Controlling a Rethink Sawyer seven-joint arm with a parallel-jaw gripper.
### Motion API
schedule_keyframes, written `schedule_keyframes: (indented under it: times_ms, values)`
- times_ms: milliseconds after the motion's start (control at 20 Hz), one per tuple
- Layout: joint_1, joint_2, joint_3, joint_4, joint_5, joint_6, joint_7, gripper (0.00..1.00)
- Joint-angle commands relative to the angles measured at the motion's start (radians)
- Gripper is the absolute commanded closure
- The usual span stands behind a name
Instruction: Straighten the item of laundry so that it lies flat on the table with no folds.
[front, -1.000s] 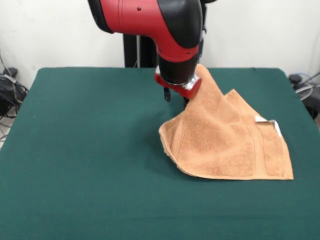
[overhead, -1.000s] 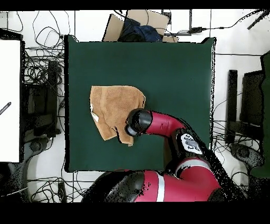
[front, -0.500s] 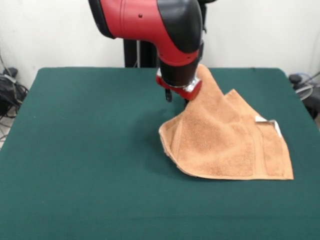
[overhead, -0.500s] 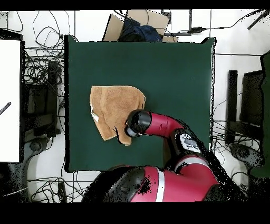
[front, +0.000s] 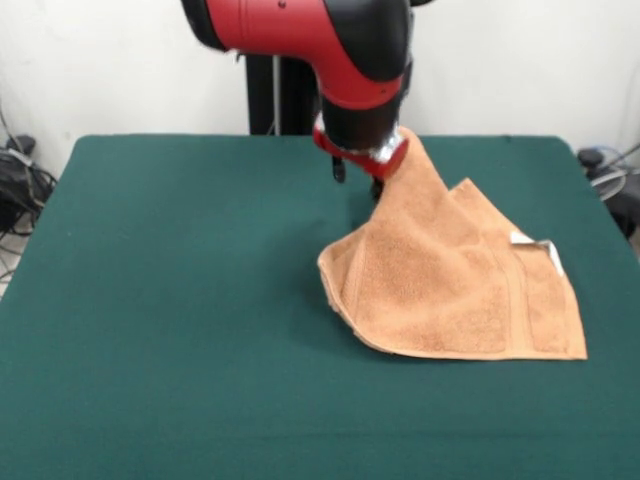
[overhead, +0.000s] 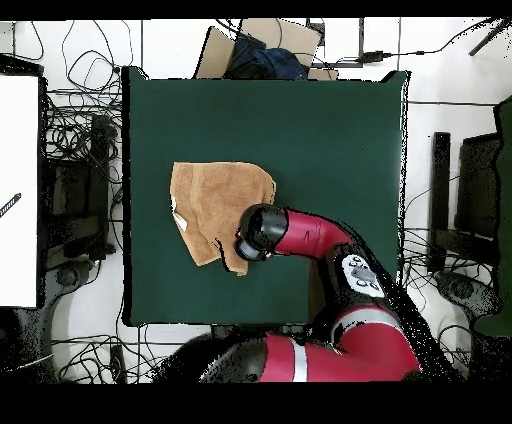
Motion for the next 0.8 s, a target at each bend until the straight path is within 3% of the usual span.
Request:
schedule_keyframes:
  times_ms: [50,200,550,800]
  values:
    - [0.008,-0.224,0.051,0.109,0.029,0.23,-0.007,0.0]
    - [-0.008,-0.235,0.056,0.111,0.022,0.262,-0.023,0.0]
    - [-0.064,-0.108,0.096,-0.059,0.002,0.39,-0.078,0.0]
    - [-0.085,-0.044,0.112,-0.116,0.001,0.395,-0.078,0.0]
